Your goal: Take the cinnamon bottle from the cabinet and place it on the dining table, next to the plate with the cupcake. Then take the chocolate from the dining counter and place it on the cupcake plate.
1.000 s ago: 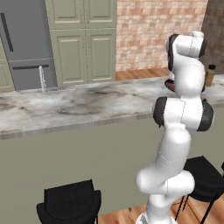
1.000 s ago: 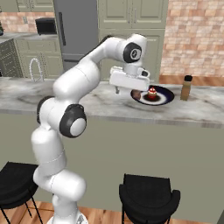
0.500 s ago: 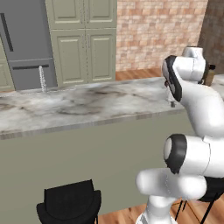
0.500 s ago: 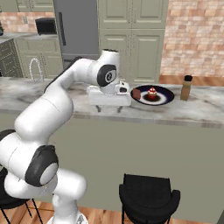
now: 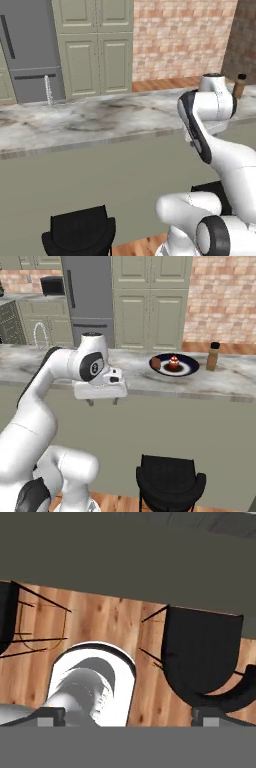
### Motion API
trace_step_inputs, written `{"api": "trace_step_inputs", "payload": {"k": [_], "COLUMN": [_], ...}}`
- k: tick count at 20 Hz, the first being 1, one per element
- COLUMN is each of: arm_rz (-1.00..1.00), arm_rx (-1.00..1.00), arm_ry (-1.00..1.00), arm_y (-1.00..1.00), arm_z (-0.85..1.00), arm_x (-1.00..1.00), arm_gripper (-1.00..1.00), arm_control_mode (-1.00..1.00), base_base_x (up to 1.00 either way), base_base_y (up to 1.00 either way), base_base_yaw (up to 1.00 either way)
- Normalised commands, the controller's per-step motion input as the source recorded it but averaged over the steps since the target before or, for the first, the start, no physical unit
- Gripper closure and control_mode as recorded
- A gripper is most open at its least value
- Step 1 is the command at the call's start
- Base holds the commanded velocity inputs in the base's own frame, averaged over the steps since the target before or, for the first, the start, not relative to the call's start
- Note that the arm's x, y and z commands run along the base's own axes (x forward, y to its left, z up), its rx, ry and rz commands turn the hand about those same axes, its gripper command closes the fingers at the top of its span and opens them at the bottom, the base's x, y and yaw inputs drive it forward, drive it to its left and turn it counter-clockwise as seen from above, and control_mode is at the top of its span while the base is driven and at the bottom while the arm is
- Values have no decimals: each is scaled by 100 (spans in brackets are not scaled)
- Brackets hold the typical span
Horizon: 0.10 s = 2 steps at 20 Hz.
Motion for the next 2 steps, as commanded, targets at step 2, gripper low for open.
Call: {"api": "trace_step_inputs", "payload": {"k": [2], "arm_rz": [0], "arm_rx": [17], "arm_ry": [21], "arm_y": [19], "arm_z": [7], "arm_x": [-57], "arm_gripper": [-100], "arm_control_mode": [-100], "base_base_x": [0], "base_base_y": [0], "base_base_yaw": [0]}}
